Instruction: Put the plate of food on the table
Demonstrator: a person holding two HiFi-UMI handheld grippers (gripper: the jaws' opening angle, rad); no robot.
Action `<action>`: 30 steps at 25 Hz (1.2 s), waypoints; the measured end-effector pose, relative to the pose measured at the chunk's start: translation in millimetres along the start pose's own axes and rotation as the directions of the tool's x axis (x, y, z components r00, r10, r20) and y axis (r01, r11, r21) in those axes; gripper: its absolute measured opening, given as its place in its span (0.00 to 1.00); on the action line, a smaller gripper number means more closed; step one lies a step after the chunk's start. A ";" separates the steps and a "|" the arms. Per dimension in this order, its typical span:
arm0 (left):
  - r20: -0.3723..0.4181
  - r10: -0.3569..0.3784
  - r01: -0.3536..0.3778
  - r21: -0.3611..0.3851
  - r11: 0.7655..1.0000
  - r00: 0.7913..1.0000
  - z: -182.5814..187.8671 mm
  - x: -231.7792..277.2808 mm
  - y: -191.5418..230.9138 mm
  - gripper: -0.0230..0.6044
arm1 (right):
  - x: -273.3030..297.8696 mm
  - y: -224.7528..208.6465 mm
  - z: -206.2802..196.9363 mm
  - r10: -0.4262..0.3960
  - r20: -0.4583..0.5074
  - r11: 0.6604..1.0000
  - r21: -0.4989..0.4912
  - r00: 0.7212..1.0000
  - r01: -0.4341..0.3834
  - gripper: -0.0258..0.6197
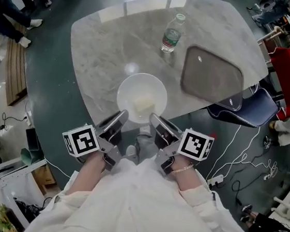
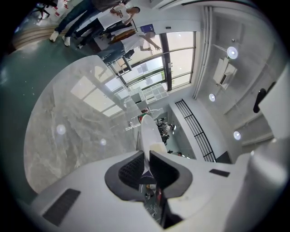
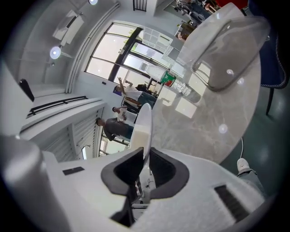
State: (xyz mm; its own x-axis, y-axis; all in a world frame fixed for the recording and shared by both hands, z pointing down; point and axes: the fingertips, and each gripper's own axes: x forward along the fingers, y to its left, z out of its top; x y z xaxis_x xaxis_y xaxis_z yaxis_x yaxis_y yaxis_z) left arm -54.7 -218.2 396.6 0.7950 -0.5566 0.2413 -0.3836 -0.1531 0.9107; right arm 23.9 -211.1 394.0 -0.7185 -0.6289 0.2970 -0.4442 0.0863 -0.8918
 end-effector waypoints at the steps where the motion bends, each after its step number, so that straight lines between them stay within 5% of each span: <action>1: 0.002 0.003 -0.003 -0.005 1.000 1.000 3.2 3.9 1.8 0.10 | 3.8 -1.9 4.4 0.004 -0.007 1.000 -0.003 1.000 -0.004 0.07; 12: -0.013 0.063 -0.063 0.001 0.998 0.998 26.3 49.4 25.4 0.10 | 35.2 -32.8 44.3 0.017 -0.075 1.000 -0.003 0.997 -0.017 0.07; 30: -0.031 0.156 -0.158 -0.079 0.984 0.987 40.6 95.3 80.5 0.10 | 75.0 -100.6 63.2 -0.075 -0.196 0.994 0.066 0.978 0.089 0.08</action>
State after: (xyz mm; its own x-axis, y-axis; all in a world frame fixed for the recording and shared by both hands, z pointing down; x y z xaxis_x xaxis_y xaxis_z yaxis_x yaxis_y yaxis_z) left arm -28.9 -316.7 479.3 0.7398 -0.5479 0.3907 -0.4658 0.0020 0.8849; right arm 48.5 -315.7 484.5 -0.7740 -0.4701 0.4242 -0.4706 -0.0211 -0.8821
